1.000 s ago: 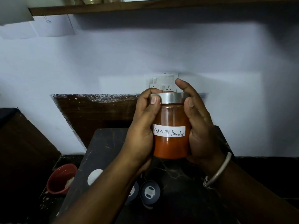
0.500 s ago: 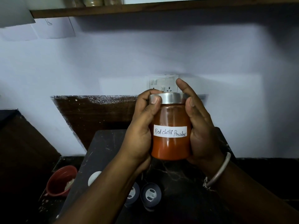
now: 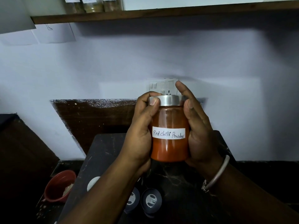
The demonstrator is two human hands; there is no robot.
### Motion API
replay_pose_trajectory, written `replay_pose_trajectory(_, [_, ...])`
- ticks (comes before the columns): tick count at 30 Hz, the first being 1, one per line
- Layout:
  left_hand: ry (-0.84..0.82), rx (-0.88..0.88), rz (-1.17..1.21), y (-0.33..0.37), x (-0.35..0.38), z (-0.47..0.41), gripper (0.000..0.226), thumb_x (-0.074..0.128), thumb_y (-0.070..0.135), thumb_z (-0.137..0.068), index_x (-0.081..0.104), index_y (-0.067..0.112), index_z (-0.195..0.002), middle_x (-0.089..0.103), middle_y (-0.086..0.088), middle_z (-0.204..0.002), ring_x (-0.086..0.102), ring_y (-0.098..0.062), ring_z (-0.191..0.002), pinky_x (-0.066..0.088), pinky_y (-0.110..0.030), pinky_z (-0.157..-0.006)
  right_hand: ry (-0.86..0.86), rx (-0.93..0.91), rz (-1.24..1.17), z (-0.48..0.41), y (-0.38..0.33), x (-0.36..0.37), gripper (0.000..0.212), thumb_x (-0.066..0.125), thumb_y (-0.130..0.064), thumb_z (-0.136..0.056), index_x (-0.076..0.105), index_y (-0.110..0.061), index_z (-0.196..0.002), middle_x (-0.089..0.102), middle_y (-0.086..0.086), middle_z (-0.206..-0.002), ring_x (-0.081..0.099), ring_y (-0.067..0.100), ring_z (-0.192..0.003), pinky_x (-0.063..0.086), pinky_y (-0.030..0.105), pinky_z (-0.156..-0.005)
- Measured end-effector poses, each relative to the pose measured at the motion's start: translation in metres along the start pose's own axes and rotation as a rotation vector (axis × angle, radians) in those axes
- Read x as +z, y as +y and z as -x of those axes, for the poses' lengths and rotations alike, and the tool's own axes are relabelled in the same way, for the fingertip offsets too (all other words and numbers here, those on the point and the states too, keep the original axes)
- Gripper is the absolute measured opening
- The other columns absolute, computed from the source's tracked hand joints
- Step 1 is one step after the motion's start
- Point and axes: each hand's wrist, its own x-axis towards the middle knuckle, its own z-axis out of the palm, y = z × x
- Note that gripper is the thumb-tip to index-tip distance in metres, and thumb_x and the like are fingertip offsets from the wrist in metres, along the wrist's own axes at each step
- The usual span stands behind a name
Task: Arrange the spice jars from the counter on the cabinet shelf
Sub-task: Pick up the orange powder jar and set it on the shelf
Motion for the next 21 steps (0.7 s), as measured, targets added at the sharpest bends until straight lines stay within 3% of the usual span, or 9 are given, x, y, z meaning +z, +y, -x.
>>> replay_pose_trajectory(6, [-0.013, 0.011, 0.006, 0.0, -0.001, -0.005, 0.021, 0.054, 0.033, -0.097, 0.063, 0.019, -0.11, 0.07, -0.003, -0.102, 0.071, -0.015, -0.091, 0.059, -0.028, -0.073, -0.003, -0.006, 0.027, -0.004, 0.001, -0.001, 0.057, 0.053, -0.043, -0.095, 0.047, -0.027, -0.15, 0.061, 0.011, -0.141, 0.06, 0.032, -0.129, 0.054, 0.045, -0.101])
replay_pose_trajectory(10, [-0.019, 0.019, -0.025, 0.006, -0.002, -0.014, 0.022, 0.057, 0.036, -0.095, 0.066, 0.023, -0.109, 0.071, -0.002, -0.102, 0.071, -0.017, -0.091, 0.059, -0.031, -0.073, 0.005, -0.025, 0.064, -0.013, -0.002, 0.002, 0.056, 0.054, -0.046, -0.093, 0.05, -0.031, -0.147, 0.064, 0.007, -0.138, 0.064, 0.028, -0.125, 0.057, 0.037, -0.095])
replay_pose_trajectory(12, [-0.032, 0.03, -0.051, 0.014, -0.002, -0.024, 0.027, 0.06, 0.042, -0.091, 0.067, 0.023, -0.109, 0.072, -0.004, -0.103, 0.072, -0.019, -0.091, 0.06, -0.033, -0.073, -0.003, -0.06, 0.131, -0.022, -0.006, 0.006, 0.055, 0.056, -0.05, -0.093, 0.049, -0.037, -0.146, 0.066, -0.003, -0.136, 0.066, 0.022, -0.121, 0.058, 0.031, -0.09])
replay_pose_trajectory(15, [-0.045, 0.098, -0.115, 0.03, 0.0, -0.046, 0.026, 0.058, 0.041, -0.092, 0.066, 0.023, -0.109, 0.072, -0.008, -0.105, 0.072, -0.025, -0.091, 0.06, -0.037, -0.073, -0.021, -0.126, 0.384, -0.038, -0.021, 0.012, 0.071, 0.062, -0.061, -0.082, 0.036, -0.055, -0.147, 0.058, -0.022, -0.138, 0.063, 0.013, -0.123, 0.058, 0.027, -0.089])
replay_pose_trajectory(17, [-0.051, 0.173, -0.168, 0.044, 0.002, -0.065, 0.024, 0.058, 0.038, -0.094, 0.063, 0.021, -0.11, 0.071, -0.013, -0.107, 0.072, -0.032, -0.091, 0.06, -0.043, -0.073, -0.009, -0.218, 0.657, -0.051, -0.037, 0.016, 0.086, 0.068, -0.065, -0.072, 0.025, -0.064, -0.147, 0.049, -0.022, -0.14, 0.059, 0.008, -0.123, 0.058, 0.027, -0.088])
replay_pose_trajectory(19, [-0.05, 0.25, -0.218, 0.061, 0.006, -0.086, 0.022, 0.058, 0.036, -0.095, 0.062, 0.021, -0.11, 0.071, -0.014, -0.106, 0.072, -0.034, -0.09, 0.059, -0.045, -0.074, -0.047, -0.355, 0.85, -0.069, -0.058, 0.021, 0.08, 0.069, -0.063, -0.073, 0.031, -0.063, -0.143, 0.048, -0.024, -0.132, 0.057, -0.001, -0.117, 0.055, 0.015, -0.078])
replay_pose_trajectory(21, [-0.041, 0.341, -0.252, 0.077, 0.012, -0.108, 0.019, 0.058, 0.032, -0.094, 0.063, 0.021, -0.109, 0.071, -0.01, -0.102, 0.072, -0.028, -0.088, 0.059, -0.039, -0.071, -0.103, -0.413, 0.949, -0.094, -0.081, 0.028, 0.067, 0.07, -0.059, -0.074, 0.044, -0.053, -0.136, 0.052, -0.022, -0.125, 0.058, -0.004, -0.111, 0.049, 0.011, -0.072])
